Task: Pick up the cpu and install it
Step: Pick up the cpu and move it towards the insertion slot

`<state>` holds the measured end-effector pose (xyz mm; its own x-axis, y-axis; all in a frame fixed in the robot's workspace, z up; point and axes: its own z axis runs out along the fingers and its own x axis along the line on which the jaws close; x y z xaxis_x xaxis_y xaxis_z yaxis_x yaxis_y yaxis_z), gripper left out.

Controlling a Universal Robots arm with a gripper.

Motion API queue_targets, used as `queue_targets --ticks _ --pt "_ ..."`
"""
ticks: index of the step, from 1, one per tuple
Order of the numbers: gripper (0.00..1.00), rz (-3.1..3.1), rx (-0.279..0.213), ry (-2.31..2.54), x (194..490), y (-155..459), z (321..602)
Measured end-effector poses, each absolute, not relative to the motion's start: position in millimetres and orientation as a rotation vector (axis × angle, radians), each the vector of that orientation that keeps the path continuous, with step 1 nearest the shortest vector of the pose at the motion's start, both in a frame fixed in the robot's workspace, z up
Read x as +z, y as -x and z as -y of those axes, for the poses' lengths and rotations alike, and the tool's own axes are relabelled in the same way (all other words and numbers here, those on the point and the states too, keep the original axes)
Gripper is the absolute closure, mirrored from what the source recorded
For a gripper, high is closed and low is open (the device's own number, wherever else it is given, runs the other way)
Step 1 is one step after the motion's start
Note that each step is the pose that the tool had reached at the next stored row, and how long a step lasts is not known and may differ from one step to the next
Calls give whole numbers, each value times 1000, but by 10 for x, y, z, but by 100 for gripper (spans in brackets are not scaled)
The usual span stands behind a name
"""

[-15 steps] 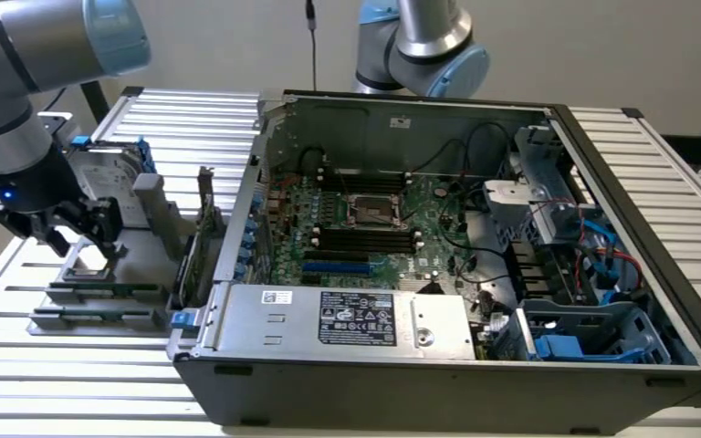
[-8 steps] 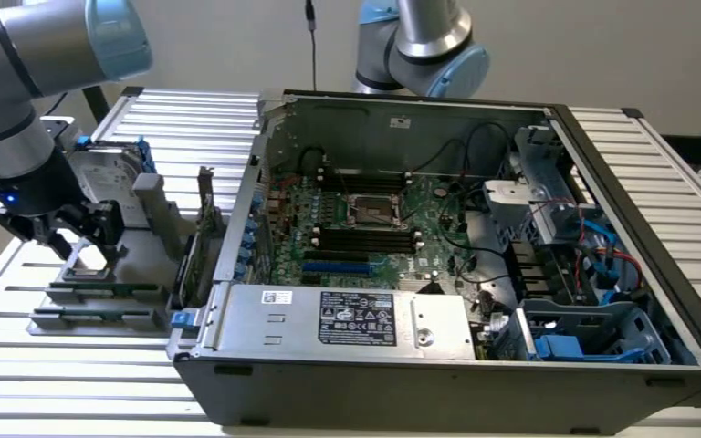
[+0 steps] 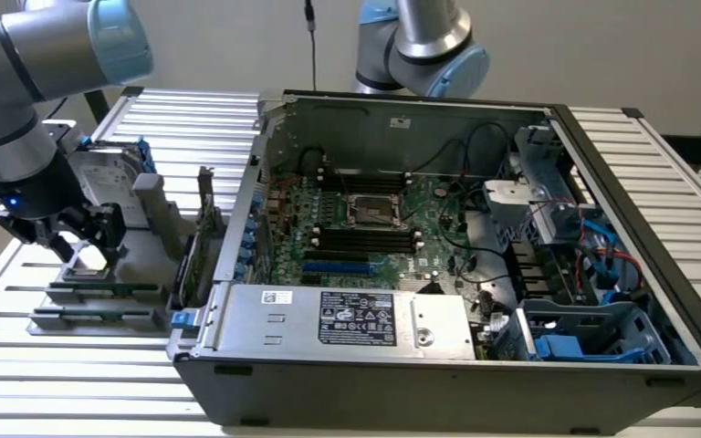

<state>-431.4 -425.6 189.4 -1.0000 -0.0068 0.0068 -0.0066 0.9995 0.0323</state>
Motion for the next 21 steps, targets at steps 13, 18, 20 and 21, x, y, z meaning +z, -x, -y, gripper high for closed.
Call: queue_targets --ticks 13,18,20,21 --pt "35 3135 -45 -10 1866 4312 4255" --pt "35 3135 -42 -11 1867 4303 4253" --pt "35 3135 -40 -10 1867 4301 4250" --pt "35 3135 -39 -10 1867 4301 4248"
